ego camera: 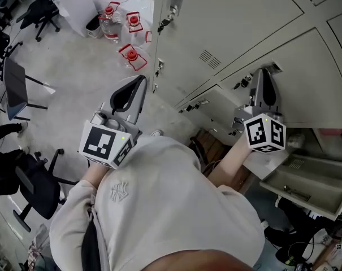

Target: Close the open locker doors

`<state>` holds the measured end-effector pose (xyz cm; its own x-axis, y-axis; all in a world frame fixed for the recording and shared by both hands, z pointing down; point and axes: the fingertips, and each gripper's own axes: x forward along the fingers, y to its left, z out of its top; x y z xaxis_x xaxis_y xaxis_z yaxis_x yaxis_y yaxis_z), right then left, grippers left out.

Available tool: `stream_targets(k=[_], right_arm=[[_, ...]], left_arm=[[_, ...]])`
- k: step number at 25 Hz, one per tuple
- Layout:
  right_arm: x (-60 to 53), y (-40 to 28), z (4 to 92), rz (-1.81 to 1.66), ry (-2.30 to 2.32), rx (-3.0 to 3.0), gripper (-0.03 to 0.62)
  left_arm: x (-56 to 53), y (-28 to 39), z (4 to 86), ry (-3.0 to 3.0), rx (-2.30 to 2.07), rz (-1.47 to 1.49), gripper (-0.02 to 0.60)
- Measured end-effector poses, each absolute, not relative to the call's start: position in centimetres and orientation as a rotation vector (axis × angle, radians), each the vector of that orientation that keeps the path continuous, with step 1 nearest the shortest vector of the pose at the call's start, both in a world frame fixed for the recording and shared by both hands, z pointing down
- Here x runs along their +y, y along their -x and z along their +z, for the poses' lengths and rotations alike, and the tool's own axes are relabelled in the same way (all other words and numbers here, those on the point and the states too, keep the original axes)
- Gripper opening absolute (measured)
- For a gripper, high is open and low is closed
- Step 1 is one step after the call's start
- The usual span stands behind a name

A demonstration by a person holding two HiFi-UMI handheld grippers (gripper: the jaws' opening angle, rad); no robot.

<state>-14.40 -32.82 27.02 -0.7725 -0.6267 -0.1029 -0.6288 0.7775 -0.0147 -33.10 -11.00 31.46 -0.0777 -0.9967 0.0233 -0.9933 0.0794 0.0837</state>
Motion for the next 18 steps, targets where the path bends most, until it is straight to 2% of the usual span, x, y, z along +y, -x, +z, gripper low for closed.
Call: stream_targets(k=[4,18], right_arm=[[-33.4,14.3,26.8,0.034,1.046,2.841,0.023],[-31.6,13.7,27.5,0.082,1.141,2.835,0.025]], left_arm=[[-9.9,34.0,31.3,-2.037,-2.299,-0.072,-0.002],[-11.8,32.5,31.4,-2.153,-2.181,-0.078,-0.002]])
